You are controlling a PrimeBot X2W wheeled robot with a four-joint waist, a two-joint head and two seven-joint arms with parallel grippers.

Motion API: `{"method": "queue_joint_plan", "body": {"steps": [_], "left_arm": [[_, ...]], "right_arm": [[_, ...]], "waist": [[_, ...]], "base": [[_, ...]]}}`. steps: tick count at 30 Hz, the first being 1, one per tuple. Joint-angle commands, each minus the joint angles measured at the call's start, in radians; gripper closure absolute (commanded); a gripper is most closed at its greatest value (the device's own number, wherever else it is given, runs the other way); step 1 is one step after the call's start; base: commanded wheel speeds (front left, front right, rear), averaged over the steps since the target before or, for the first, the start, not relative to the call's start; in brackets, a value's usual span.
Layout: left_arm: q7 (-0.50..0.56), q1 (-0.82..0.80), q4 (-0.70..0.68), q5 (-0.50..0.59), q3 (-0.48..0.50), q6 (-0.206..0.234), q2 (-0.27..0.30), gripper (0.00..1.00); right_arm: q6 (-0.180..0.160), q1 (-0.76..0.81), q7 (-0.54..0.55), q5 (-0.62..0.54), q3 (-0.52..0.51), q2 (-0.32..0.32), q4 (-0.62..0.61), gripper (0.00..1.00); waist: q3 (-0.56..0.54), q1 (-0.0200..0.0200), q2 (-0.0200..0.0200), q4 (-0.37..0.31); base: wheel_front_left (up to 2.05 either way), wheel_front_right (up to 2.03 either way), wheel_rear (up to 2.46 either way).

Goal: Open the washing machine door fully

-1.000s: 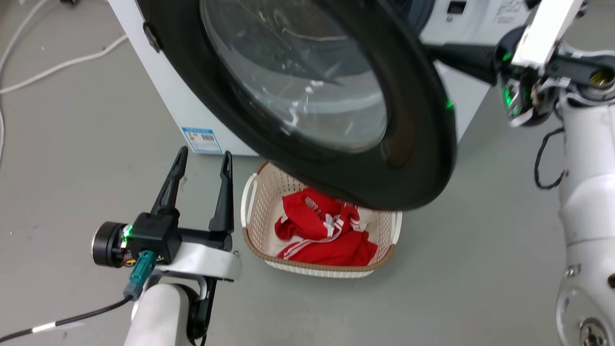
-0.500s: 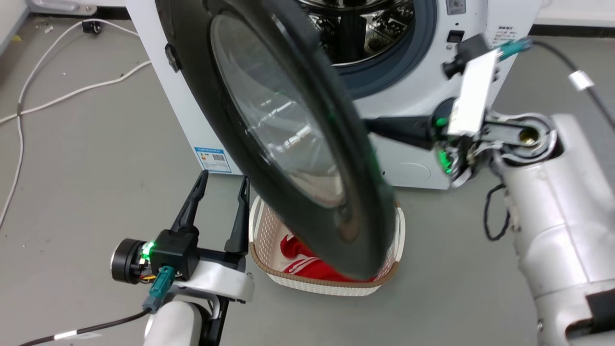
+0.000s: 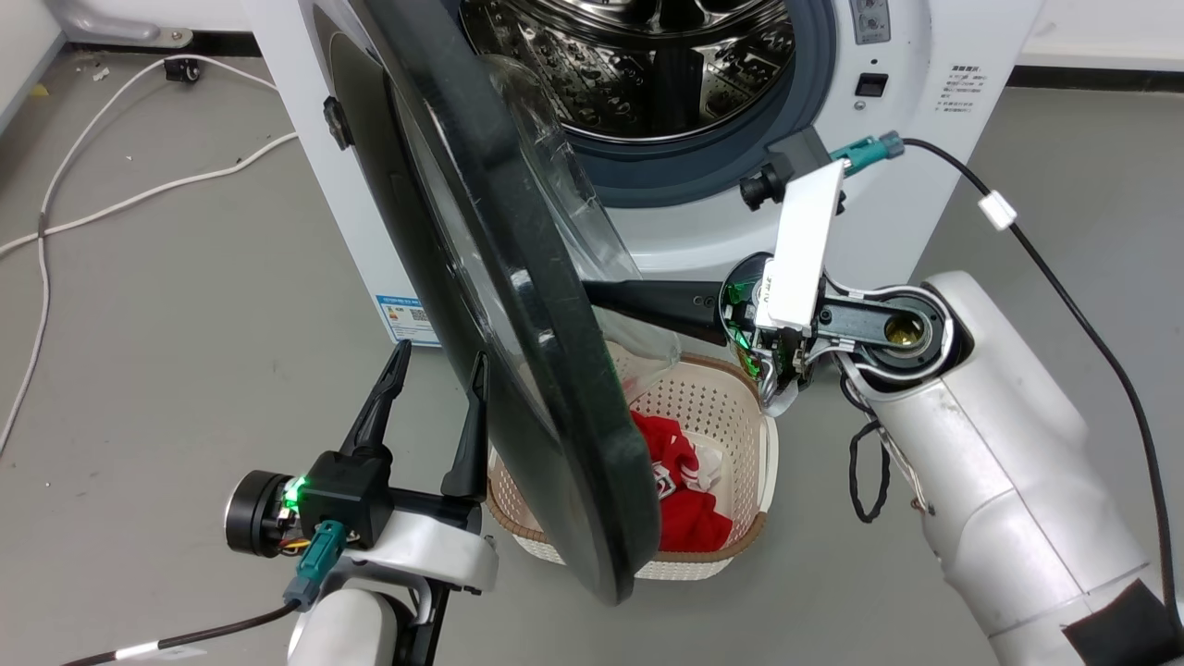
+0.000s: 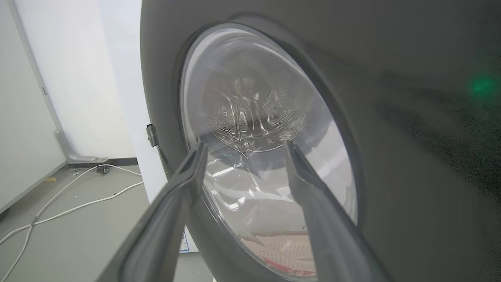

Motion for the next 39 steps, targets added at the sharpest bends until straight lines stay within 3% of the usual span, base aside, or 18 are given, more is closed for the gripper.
{"method": "queue_joint_plan", "body": {"steps": [1,9,10,11,12,13,14,23,28,33,39], "left_arm": [[-0.002,0.016,-0.001,-0.004,-0.001,0.003,-0.001,0.0],[-0.002,0.038,0.002,-0.008,0.004,0.009,0.0,0.0],[-0.002,0.042,0.003,-0.006,0.006,0.01,0.0,0.0],[-0.002,0.044,0.005,-0.004,0.006,0.01,-0.001,0.0],[-0.002,0.046,0.005,-0.003,0.008,0.009,0.0,0.0],[-0.002,0.046,0.005,-0.003,0.008,0.009,0.0,0.0],[-0.002,0.048,0.006,-0.002,0.01,0.009,0.0,0.0],[-0.002,0.085,0.006,-0.004,0.038,0.015,-0.001,0.0],[-0.002,0.102,-0.001,0.0,0.057,0.018,0.0,0.0],[-0.002,0.107,-0.011,0.006,0.079,0.017,0.0,0.0],[-0.002,0.097,-0.014,0.009,0.09,0.013,0.0,0.0]], "right_arm": [[0.0,0.031,-0.06,0.012,-0.001,0.002,-0.01,1.0],[0.0,0.144,-0.416,-0.016,-0.127,-0.006,-0.053,1.0],[0.0,0.17,-0.45,-0.021,-0.142,-0.012,-0.067,0.91],[0.0,0.203,-0.482,-0.014,-0.163,-0.017,-0.083,0.66],[0.0,0.234,-0.512,-0.009,-0.183,-0.022,-0.102,0.26],[0.0,0.234,-0.512,-0.009,-0.183,-0.022,-0.102,0.26],[0.0,0.265,-0.545,-0.01,-0.202,-0.029,-0.126,0.0],[0.0,0.58,-0.843,-0.089,-0.337,-0.063,-0.306,0.0],[0.0,0.713,-0.997,-0.226,-0.376,-0.079,-0.384,0.0],[0.0,0.774,-1.111,-0.48,-0.403,-0.086,-0.435,0.0],[0.0,0.803,-1.149,-0.963,-0.491,-0.057,-0.544,0.0]], "waist": [[-0.004,0.0,-0.0001,-0.002],[-0.032,0.0,-0.0001,-0.018],[-0.036,0.0,-0.0001,-0.021],[-0.041,0.0,-0.0001,-0.022],[-0.046,0.0,-0.0001,-0.025],[-0.046,0.0,-0.0001,-0.025],[-0.049,0.0,-0.0001,-0.027],[-0.082,0.0,-0.0001,-0.064],[-0.088,0.0,-0.0001,-0.085],[-0.08,0.0,-0.0001,-0.103],[-0.075,0.0,-0.0001,-0.104]], "base": [[0.0,0.0,0.0],[0.0,0.0,0.0],[0.0,0.0,0.0],[0.0,0.0,0.0],[0.0,0.0,0.0],[0.0,0.0,0.0],[0.0,0.0,0.0],[0.0,0.0,0.0],[0.0,0.0,0.0],[0.0,0.0,0.0],[0.0,0.0,0.0]]}}
